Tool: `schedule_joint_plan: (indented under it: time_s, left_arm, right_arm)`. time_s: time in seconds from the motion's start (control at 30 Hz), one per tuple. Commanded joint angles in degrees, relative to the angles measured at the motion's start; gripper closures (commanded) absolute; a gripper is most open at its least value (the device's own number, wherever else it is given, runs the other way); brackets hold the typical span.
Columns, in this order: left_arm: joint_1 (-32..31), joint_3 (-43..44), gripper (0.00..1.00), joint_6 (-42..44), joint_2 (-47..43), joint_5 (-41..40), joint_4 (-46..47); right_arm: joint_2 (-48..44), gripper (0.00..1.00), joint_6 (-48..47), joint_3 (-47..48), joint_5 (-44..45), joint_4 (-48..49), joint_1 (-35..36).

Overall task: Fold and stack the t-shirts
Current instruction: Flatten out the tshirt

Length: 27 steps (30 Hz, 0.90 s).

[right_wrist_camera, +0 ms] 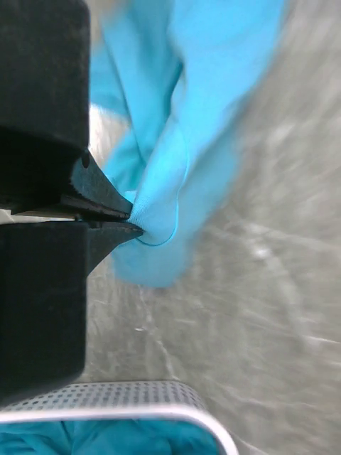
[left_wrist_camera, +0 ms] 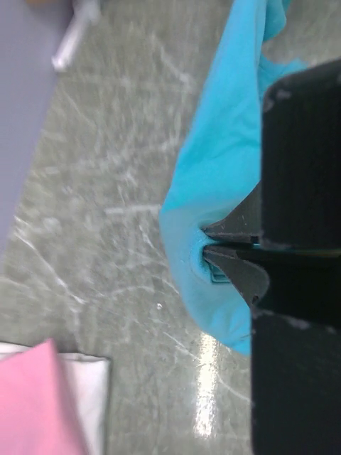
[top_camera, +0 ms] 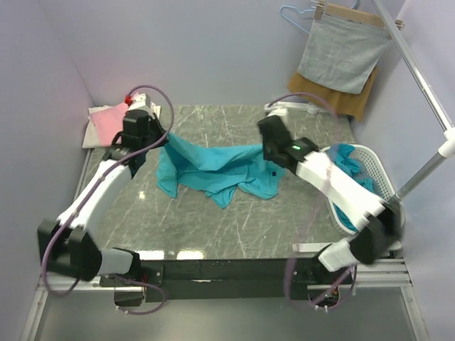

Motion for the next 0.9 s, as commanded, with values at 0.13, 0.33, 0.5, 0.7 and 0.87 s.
schedule_joint_plan:
  time_s: [0.13, 0.33, 0.5, 0.7, 0.87]
  left_arm:
    - [0.29, 10.19, 0.99, 1.85, -24.70, 5.12, -16.82]
    - [0.29, 20.98, 0.99, -1.05, -36.14, 6.71, -30.01]
    - [0.29, 37.25, 0.99, -2.20, -36.85, 5.92, -44.25]
    - [0.11, 47.37, 0.99, -2.11, -34.57, 1.17, -49.01]
    - [0.02, 33.08, 0.99, -2.81, -33.77, 0.99, -43.32]
  right_arm:
    - [-26.98, 1.00, -1.05, 5.77, -12.91, -11.13, 5.61]
    - [-42.01, 1.00, 1.06, 8.23, -26.69, -12.30, 7.82]
    - [-48.26, 1.00, 1.77, 13.85, -32.88, -12.12, 7.91]
    - [-45.03, 1.00, -1.75, 19.30, -24.38, -10.27, 7.82]
    - [-35.36, 0.99, -5.35, 16.79, -14.78, -7.73, 7.82]
